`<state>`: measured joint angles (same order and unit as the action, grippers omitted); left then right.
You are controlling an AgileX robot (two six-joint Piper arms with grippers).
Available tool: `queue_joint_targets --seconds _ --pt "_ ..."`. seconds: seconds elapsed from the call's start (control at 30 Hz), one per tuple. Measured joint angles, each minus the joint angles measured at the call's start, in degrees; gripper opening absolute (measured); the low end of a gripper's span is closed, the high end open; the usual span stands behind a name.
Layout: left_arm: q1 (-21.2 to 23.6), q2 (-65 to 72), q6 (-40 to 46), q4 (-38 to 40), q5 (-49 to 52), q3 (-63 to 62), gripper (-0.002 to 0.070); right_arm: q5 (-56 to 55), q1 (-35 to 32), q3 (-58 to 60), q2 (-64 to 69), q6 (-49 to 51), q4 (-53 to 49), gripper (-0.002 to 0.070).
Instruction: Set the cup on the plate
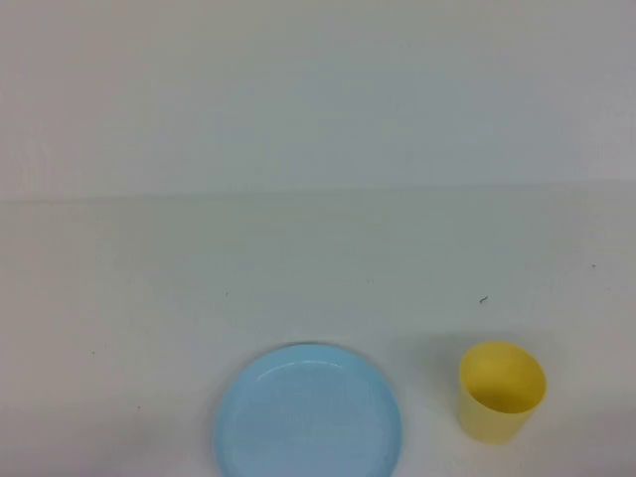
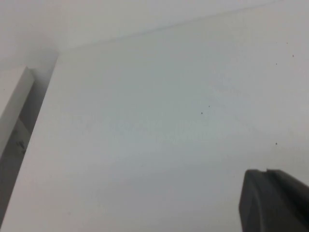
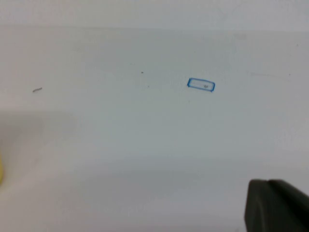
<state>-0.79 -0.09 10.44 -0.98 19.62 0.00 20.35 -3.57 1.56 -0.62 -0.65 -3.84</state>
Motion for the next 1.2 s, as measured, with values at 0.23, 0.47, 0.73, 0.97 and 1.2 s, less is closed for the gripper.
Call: queue_joint_targets --seconds 0.23,0.47,0.73,0.97,1.2 --pt "0.0 0.0 -0.1 -2.1 -2.4 0.0 0.0000 0.0 0.0 0.0 0.0 0.0 0.0 0.0000" --pt "0.0 0.0 -0.3 4.0 -12.3 0.0 0.0000 0.0 0.0 0.0 0.0 0.0 0.0 0.0000" --pt "0.0 0.0 -0.3 3.5 -15.9 0.0 0.0000 0.0 0.0 0.0 0.0 0.0 0.0 0.0000" --pt "0.0 0.0 -1.6 9.6 -26.5 0.0 0.0000 -2.4 0.0 0.0 0.0 0.0 -0.2 0.0000" --pt "0.0 0.0 -1.9 9.7 -30.2 0.0 0.0000 -17.8 0.0 0.0 0.0 0.7 1.3 0.0000"
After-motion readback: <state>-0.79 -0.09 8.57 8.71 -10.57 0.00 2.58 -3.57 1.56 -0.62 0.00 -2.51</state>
